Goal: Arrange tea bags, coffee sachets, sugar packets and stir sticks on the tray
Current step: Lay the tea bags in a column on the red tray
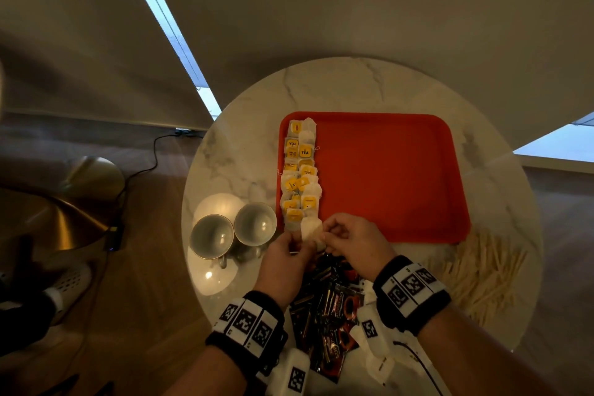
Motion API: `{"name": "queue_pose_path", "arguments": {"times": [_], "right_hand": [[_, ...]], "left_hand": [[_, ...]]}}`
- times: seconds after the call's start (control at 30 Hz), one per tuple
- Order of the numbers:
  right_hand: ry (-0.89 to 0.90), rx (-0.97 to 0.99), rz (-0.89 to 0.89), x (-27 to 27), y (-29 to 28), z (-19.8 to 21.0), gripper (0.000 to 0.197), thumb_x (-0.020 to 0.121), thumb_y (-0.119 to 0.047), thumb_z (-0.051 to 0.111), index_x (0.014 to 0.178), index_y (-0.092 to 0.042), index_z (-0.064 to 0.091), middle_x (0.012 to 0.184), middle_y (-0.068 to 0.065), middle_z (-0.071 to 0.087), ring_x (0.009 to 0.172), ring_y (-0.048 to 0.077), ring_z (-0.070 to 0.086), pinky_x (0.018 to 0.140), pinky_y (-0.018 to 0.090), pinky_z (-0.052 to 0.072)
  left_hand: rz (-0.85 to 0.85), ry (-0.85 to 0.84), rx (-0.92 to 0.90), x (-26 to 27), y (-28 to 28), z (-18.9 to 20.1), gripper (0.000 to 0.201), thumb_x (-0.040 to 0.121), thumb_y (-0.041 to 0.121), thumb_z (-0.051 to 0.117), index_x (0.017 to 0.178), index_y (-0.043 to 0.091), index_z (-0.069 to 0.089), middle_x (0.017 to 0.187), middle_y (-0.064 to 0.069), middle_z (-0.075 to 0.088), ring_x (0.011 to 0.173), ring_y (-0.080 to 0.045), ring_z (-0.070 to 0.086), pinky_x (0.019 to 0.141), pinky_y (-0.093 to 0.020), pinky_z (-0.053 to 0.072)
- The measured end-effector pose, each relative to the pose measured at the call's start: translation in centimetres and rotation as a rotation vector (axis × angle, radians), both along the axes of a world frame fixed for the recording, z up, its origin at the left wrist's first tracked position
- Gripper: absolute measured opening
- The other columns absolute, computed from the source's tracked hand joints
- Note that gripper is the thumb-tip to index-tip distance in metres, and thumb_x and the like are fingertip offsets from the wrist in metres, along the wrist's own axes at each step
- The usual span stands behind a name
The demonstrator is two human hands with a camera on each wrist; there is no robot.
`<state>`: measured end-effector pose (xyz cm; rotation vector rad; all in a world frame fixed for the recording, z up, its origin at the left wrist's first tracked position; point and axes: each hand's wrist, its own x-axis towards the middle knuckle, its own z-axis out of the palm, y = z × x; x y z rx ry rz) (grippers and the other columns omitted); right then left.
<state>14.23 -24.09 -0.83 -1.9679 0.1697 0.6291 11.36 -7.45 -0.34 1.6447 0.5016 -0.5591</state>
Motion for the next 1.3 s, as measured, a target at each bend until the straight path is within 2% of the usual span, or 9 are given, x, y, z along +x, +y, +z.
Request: {"name": "queue_pose_path", "arguments": {"times": [0.17, 0.37, 0.5, 0.6, 0.77, 0.9, 0.97, 1.13, 1.3], "right_hand": [[0.017, -0.096, -0.083, 1.9, 1.3, -2.9, 0.007, 0.094, -0.014, 0.067, 0.090, -0.019, 0.066, 0.078, -0.003, 0.072, 0.071, 0.011, 0.070, 0.072, 0.033, 0.061], [0.023, -0.363, 0.008, 3.3, 2.8, -4.5, 0.013, 0.090, -0.039, 0.068, 0.091, -0.029, 0.060, 0.084, -0.005, 0.068, 0.078, 0.013, 0.066, 0.075, 0.034, 0.057], [0.053, -0.372, -0.002, 3.8, 3.1, -4.9, 0.009, 0.091, -0.036, 0.067, 0.092, -0.029, 0.061, 0.087, -0.004, 0.068, 0.082, 0.016, 0.066, 0.078, 0.036, 0.058], [0.108, -0.293, -0.019, 4.2, 2.9, -4.3, 0.013, 0.092, -0.031, 0.070, 0.099, -0.021, 0.065, 0.084, -0.008, 0.068, 0.080, 0.012, 0.066, 0.074, 0.028, 0.056], [0.015, -0.386, -0.003, 6.0, 1.7, -2.6, 0.021, 0.089, -0.040, 0.072, 0.102, -0.026, 0.063, 0.089, -0.014, 0.065, 0.082, 0.006, 0.063, 0.073, 0.024, 0.051], [-0.229, -0.362, 0.128, 9.9, 3.0, -1.6, 0.015, 0.097, -0.030, 0.063, 0.108, -0.022, 0.069, 0.103, -0.008, 0.069, 0.093, 0.009, 0.064, 0.080, 0.024, 0.051], [-0.297, -0.403, 0.235, 12.1, 4.4, -2.2, 0.016, 0.100, -0.025, 0.058, 0.110, -0.022, 0.070, 0.108, -0.006, 0.070, 0.099, 0.012, 0.064, 0.085, 0.029, 0.053], [-0.258, -0.652, 0.518, 15.5, 6.0, -4.0, 0.029, 0.098, -0.032, 0.059, 0.126, -0.025, 0.063, 0.125, 0.000, 0.058, 0.118, 0.023, 0.056, 0.095, 0.041, 0.050], [-0.299, -0.697, 0.563, 15.8, 6.2, -4.4, 0.015, 0.100, -0.029, 0.056, 0.111, -0.025, 0.064, 0.118, 0.000, 0.057, 0.114, 0.024, 0.054, 0.088, 0.040, 0.049]], "left_hand": [[-0.072, 0.009, 0.163, 0.3, -0.5, -0.7, 0.034, 0.101, 0.032, 0.057, 0.131, 0.016, 0.058, 0.120, 0.001, 0.069, 0.110, -0.015, 0.066, 0.100, -0.043, 0.054], [-0.188, -0.090, 0.283, 0.4, -1.2, -1.6, 0.033, 0.100, 0.027, 0.057, 0.132, 0.019, 0.059, 0.129, 0.000, 0.061, 0.120, -0.014, 0.058, 0.107, -0.038, 0.047], [-0.283, -0.158, 0.376, 0.9, -1.8, -1.7, 0.037, 0.104, 0.023, 0.051, 0.141, 0.020, 0.053, 0.151, 0.005, 0.038, 0.131, -0.004, 0.040, 0.111, -0.021, 0.032], [-0.338, -0.115, 0.417, 1.4, -2.1, -2.5, 0.048, 0.104, 0.027, 0.049, 0.151, 0.020, 0.043, 0.168, 0.002, 0.016, 0.153, -0.016, 0.018, 0.124, -0.033, 0.022], [-0.374, -0.094, 0.471, 1.8, -2.1, -3.0, 0.056, 0.105, 0.032, 0.049, 0.156, 0.016, 0.034, 0.170, -0.002, 0.007, 0.156, -0.023, 0.008, 0.124, -0.035, 0.015], [-0.381, -0.161, 0.517, 1.6, -2.4, -2.9, 0.052, 0.105, 0.032, 0.048, 0.155, 0.021, 0.038, 0.168, 0.000, 0.013, 0.153, -0.021, 0.008, 0.118, -0.025, 0.007], [-0.392, -0.168, 0.531, 1.5, -2.5, -3.1, 0.051, 0.104, 0.033, 0.049, 0.154, 0.023, 0.040, 0.167, 0.001, 0.014, 0.153, -0.022, 0.007, 0.120, -0.028, 0.008], [-0.430, -0.132, 0.566, 1.5, -2.5, -4.1, 0.052, 0.103, 0.034, 0.048, 0.153, 0.021, 0.040, 0.168, -0.001, 0.009, 0.154, -0.025, 0.003, 0.125, -0.037, 0.011], [-0.435, -0.132, 0.595, 1.7, -3.0, -4.1, 0.056, 0.103, 0.037, 0.047, 0.156, 0.022, 0.035, 0.169, -0.001, 0.005, 0.155, -0.026, 0.000, 0.121, -0.031, 0.001]]}}
